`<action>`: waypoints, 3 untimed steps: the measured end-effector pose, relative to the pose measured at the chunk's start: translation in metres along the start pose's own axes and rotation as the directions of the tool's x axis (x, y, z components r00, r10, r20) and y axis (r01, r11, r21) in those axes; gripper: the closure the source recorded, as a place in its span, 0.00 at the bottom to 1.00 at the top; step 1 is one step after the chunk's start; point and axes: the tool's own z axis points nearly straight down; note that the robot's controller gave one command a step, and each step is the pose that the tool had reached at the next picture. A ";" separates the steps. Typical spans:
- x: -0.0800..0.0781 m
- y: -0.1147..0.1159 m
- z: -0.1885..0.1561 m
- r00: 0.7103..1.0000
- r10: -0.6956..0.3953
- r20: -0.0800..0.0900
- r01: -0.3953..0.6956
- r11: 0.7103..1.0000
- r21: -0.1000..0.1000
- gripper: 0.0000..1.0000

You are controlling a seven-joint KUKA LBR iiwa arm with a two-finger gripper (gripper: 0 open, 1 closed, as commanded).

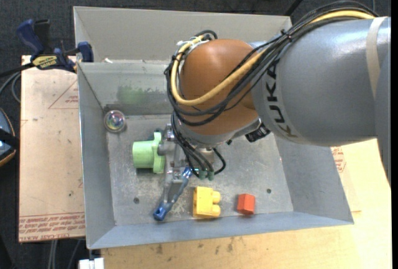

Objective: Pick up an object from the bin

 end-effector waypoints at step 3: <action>-0.024 -0.038 -0.012 0.937 -0.348 0.016 0.348 0.937 0.003 1.00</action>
Offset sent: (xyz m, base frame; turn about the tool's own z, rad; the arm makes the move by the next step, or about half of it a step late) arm 0.0074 -0.0361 -0.1273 -0.4150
